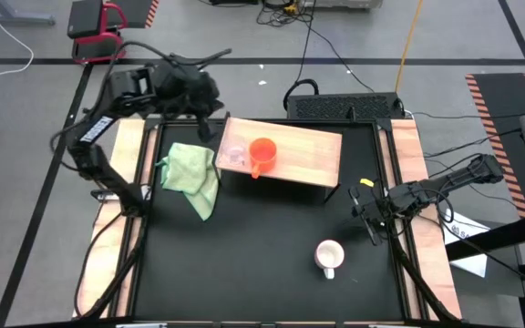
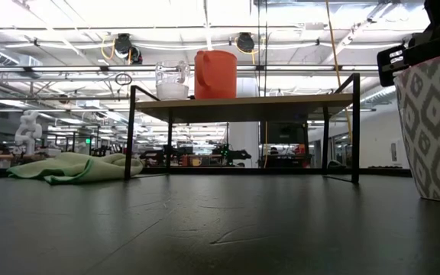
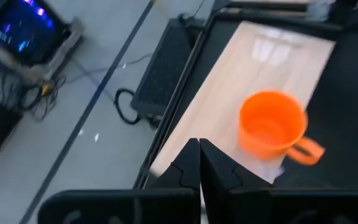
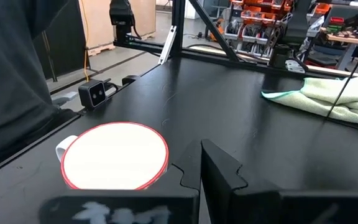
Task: Stack small to large cups/mugs on shelf
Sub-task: Put the white mug on the shelf
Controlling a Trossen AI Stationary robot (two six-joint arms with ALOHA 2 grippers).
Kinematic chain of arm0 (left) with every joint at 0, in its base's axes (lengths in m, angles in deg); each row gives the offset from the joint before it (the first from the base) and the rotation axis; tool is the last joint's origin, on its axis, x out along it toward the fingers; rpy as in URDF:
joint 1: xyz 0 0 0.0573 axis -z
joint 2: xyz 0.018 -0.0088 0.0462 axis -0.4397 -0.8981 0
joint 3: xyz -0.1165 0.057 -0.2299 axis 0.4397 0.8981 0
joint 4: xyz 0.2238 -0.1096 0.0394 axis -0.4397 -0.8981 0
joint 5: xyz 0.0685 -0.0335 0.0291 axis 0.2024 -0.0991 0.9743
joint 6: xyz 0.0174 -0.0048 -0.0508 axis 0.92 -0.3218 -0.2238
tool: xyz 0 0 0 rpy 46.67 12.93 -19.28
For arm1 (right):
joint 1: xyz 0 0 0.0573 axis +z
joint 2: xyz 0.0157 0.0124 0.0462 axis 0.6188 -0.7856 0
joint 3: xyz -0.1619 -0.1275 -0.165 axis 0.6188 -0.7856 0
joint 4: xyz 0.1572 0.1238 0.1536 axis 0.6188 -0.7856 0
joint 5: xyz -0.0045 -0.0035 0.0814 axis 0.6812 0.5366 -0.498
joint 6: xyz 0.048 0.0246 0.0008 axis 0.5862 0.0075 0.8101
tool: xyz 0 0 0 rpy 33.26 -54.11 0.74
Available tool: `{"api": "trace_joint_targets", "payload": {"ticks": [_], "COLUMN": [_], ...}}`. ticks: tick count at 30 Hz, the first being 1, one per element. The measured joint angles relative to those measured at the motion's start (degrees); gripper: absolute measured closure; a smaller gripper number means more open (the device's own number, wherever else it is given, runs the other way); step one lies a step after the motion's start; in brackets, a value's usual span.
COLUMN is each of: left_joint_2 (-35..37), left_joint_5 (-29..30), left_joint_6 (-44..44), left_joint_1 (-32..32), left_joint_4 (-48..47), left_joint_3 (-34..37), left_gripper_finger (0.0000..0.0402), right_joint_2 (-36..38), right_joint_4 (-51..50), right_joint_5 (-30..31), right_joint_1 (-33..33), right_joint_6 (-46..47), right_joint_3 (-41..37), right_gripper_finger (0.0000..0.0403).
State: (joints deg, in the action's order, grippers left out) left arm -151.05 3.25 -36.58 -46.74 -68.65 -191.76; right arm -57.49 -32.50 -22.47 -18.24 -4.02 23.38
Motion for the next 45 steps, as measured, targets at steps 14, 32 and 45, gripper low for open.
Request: {"api": "trace_joint_targets", "payload": {"ticks": [14,32,45], "left_joint_2": [29.7,55.9,66.4], "left_joint_5": [-6.4,-11.2,-12.5], "left_joint_6": [-6.7,-5.9,-6.3], "left_joint_1": [-4.4,7.8,10.4], "left_joint_4": [30.2,65.4,84.4], "left_joint_3": [47.8,91.9,111.7], "left_gripper_finger": [0.0401,0.0401,0.0401], "right_joint_2": [0.0,0.0,0.0], "right_joint_4": [-1.1,-1.1,-1.1], "right_joint_5": [-0.2,-0.2,-0.2], "right_joint_1": [0.0,0.0,0.0], "right_joint_6": [0.4,0.4,0.4], "right_joint_3": [0.0,0.0,0.0], "right_gripper_finger": [0.0403,0.0403,0.0403]}}
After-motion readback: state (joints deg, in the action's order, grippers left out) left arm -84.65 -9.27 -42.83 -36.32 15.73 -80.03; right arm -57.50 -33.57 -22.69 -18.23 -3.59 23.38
